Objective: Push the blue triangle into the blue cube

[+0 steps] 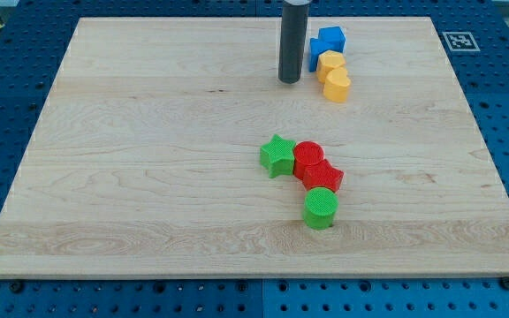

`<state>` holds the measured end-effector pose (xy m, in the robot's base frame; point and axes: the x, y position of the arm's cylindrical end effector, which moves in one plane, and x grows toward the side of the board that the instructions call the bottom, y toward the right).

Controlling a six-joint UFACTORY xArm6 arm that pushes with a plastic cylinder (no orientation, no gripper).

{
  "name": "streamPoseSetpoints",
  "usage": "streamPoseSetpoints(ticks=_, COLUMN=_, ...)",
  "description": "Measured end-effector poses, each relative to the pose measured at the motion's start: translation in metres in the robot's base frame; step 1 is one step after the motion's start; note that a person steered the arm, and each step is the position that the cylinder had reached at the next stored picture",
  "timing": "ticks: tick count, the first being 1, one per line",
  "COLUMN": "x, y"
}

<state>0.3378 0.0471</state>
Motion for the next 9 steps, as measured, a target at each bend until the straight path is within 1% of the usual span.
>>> streamPoseSetpoints(ticks=1, x=0.0, y=0.011)
streamPoseSetpoints(ticks=2, x=-0.012, y=0.023)
streamPoseSetpoints(ticks=5, x=-0.076, y=0.028)
streamPoseSetpoints(ticks=6, x=-0.09, y=0.031)
streamPoseSetpoints(ticks=8, x=-0.106, y=0.042)
streamPoseSetpoints(ticks=9, x=-0.125, y=0.055)
